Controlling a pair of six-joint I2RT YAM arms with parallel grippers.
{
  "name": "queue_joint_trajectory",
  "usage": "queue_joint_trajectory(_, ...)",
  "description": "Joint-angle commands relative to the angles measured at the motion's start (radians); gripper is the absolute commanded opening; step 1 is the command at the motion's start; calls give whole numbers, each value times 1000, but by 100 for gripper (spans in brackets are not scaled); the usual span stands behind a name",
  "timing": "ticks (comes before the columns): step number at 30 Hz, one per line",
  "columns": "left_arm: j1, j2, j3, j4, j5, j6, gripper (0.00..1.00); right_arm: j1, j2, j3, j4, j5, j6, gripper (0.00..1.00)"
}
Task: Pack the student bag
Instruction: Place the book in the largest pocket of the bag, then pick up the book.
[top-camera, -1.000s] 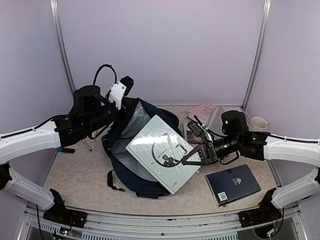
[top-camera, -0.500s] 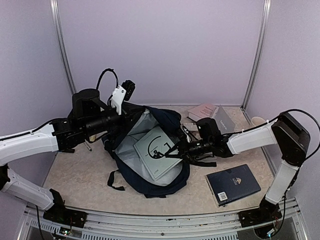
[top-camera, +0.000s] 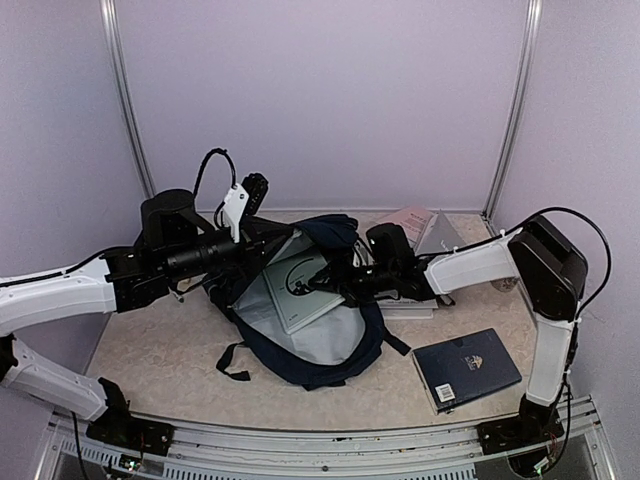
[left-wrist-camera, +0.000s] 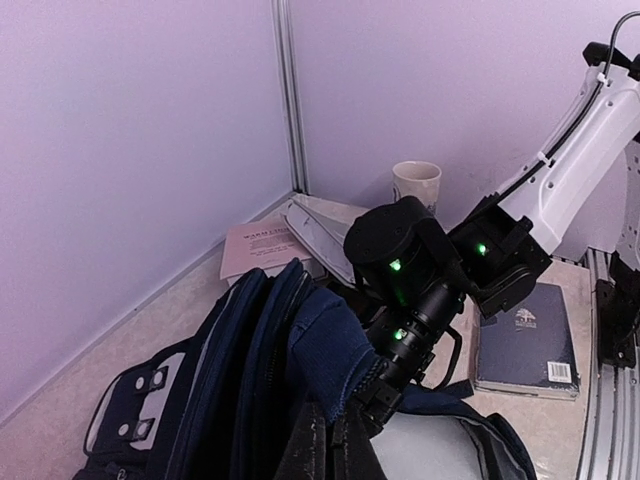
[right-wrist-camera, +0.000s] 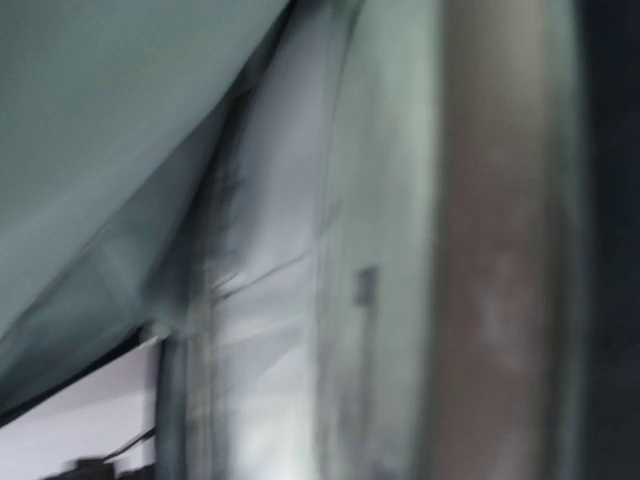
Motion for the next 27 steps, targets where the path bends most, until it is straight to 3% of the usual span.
queue_joint_trajectory(1,14,-53,15,67,-48,-11,0,47,-87,193,-363,236,-357,59)
queue_joint_trajectory(5,32,-47,10,55,-102,-17,0,95,-207,210,-636,385,-564,70)
queue_joint_trajectory(9,35,-33,15,40,-98,-24,0,102,-395,166,-789,446,-649,91)
queue_joint_trajectory(15,37,-38,14,36,-124,-24,0,81,-533,161,-981,755,-708,99)
queue_joint_trajectory(18,37,-34,12,33,-122,-25,0,40,-485,183,-1060,863,-713,100)
queue_joint_trajectory(20,37,-32,12,32,-114,-29,0,24,-407,221,-1122,1018,-709,100)
queue_joint_trajectory(27,35,-31,11,31,-115,-21,0,3,18,464,-1366,1472,-684,100)
